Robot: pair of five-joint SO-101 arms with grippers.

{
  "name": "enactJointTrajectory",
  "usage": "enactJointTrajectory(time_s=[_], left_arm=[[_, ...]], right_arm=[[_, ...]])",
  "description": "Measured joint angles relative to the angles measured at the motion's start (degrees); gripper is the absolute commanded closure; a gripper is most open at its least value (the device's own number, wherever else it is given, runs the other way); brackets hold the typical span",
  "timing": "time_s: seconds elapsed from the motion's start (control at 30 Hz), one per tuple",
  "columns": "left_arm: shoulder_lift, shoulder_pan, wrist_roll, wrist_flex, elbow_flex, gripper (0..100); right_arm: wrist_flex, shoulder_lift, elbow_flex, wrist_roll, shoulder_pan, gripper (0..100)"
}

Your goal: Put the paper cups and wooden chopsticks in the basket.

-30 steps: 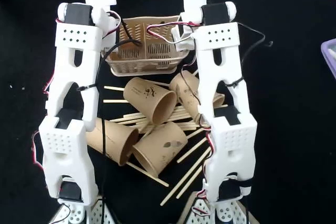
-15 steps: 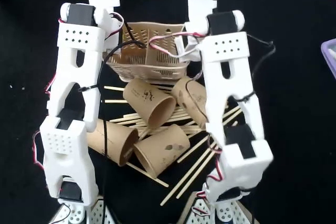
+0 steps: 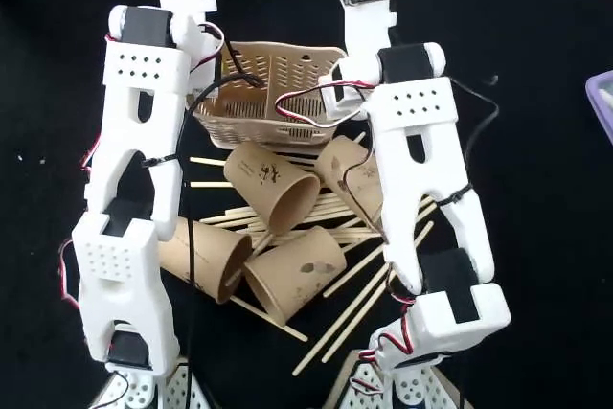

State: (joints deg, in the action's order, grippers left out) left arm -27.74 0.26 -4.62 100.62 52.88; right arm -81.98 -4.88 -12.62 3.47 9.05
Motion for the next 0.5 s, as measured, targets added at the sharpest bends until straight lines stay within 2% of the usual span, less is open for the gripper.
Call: enactJointTrajectory(time_s=[0.1, 0.27, 0.5], left_arm=[[0.0, -0.2, 0.0, 0.0, 0.0, 84], [-0.2, -1.1, 0.0, -0.1, 0.0, 84], [-0.2, -1.1, 0.1, -3.0, 0.0, 84]], right_arm=[[0.0, 0.1, -0.1, 0.0, -0.2, 97.3], [1.7, 0.1, -1.0, 0.2, -0.3, 81.7], [3.3, -0.5, -7.6, 0.1, -0.3, 81.1]])
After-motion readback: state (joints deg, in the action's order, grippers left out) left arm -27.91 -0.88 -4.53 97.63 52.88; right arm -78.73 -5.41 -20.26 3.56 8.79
